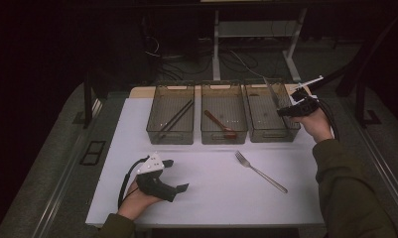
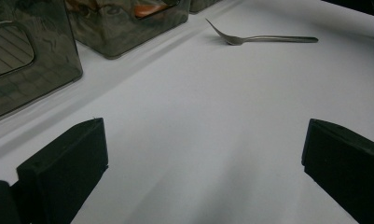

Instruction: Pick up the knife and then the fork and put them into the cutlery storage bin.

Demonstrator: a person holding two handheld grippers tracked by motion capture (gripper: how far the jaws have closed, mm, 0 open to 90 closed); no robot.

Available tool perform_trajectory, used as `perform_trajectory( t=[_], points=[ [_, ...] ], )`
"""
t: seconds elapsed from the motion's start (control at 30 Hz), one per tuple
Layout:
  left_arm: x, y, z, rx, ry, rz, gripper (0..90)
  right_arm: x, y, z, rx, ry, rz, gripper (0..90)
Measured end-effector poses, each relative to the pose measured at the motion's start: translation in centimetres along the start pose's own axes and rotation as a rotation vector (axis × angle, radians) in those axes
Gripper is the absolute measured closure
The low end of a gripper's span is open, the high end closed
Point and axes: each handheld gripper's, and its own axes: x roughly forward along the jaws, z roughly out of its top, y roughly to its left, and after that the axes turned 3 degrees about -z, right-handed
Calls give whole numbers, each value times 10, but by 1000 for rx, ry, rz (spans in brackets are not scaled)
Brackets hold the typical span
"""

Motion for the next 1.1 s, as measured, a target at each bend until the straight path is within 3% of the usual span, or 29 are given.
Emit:
perform_trajectory(
  t=[0.5,0.8,0.97,1.1],
  points=[
    [1,0,0,5,2,-1,0,15,3,2,-28,84,-7,791],
    [1,-1,0,2,4,-3,0,27,8,5,-41,126,-37,782],
    [1,-1,0,3,2,-3,0,27,10,6,-41,115,-41,702],
    [1,-1,0,3,2,-5,0,20,10,7,-32,76,-21,645]
  ],
)
